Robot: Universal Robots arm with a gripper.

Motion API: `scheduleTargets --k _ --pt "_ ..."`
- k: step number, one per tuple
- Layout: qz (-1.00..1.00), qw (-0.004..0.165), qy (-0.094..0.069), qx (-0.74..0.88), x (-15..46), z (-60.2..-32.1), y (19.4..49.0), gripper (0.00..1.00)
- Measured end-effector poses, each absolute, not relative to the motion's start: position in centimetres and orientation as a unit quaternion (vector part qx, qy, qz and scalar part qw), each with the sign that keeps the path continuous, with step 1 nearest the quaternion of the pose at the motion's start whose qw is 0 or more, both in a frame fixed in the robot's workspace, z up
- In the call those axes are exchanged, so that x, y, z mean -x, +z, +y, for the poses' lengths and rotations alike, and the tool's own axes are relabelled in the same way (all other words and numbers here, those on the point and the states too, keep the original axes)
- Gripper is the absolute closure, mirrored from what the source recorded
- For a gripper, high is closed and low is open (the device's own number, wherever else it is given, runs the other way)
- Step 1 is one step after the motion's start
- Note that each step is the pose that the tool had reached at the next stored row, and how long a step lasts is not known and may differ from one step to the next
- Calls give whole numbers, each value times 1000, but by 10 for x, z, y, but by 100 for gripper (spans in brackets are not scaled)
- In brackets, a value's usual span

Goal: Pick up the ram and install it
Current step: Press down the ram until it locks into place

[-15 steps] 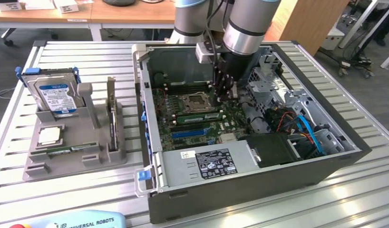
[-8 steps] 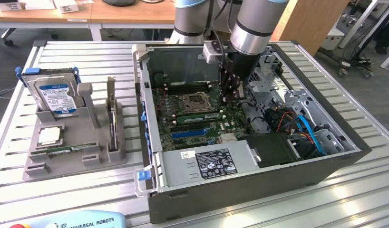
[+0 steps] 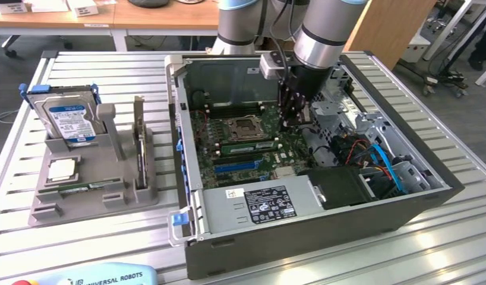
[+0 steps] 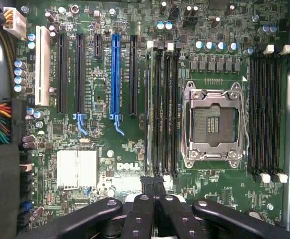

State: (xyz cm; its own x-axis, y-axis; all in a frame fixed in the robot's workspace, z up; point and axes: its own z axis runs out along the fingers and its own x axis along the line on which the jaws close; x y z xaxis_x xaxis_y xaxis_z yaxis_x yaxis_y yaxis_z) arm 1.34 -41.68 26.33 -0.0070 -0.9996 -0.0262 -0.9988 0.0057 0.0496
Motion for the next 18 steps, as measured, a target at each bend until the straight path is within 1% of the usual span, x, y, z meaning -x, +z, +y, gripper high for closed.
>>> scheduleTargets --k 18 --pt "-709 8 -27 -705 -13 -417 241 90"
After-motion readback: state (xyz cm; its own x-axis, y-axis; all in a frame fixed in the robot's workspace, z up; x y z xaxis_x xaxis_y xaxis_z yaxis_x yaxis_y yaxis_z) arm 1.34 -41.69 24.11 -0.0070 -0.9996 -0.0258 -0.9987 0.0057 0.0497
